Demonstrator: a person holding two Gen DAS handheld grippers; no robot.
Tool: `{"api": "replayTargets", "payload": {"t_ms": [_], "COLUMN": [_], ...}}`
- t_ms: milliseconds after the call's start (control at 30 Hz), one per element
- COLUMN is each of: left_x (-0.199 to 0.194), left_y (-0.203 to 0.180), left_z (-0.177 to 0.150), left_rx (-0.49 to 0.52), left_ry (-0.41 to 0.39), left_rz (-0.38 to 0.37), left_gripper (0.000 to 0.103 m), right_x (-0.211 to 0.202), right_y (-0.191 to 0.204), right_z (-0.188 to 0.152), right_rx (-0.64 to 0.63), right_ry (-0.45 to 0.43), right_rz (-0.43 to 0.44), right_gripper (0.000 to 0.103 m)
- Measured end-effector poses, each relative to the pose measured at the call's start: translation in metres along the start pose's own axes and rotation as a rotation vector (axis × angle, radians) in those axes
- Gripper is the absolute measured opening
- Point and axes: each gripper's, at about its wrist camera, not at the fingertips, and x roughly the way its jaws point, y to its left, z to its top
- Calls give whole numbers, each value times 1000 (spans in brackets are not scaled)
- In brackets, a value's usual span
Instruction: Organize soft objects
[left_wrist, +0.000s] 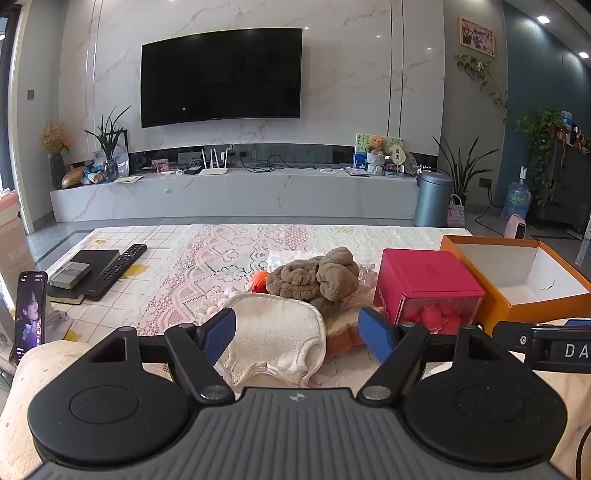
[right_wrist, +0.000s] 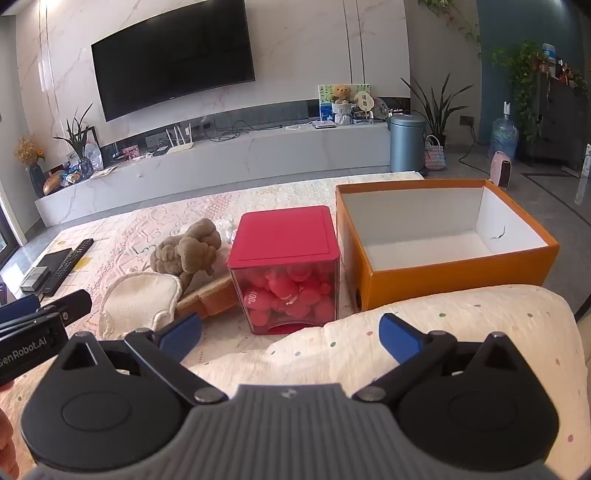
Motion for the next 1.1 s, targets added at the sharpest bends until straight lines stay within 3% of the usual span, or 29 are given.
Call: {"api": "replayTargets", "payload": {"t_ms": [100, 167, 533, 1100], "left_x": [4, 0, -18, -14], "left_y": [-1, -6, 9, 16], "left_z": [3, 2, 2, -2], "left_rx": [-18, -24, -64, -101], "left_ry": [20, -8, -69, -13], "left_rz": [-41, -49, -35, -68], "left_gripper": [89, 89, 87, 79], "right_x": [0, -1, -9, -9], "right_y": [-1, -2, 3, 4], "right_z": [-1, -1, -4, -7], "right_rx": [1, 4, -7, -5], "right_ry": [0, -2, -18, -10], "right_rz": [-2, -4, 3, 6], "right_gripper": [100, 100, 100, 100]}}
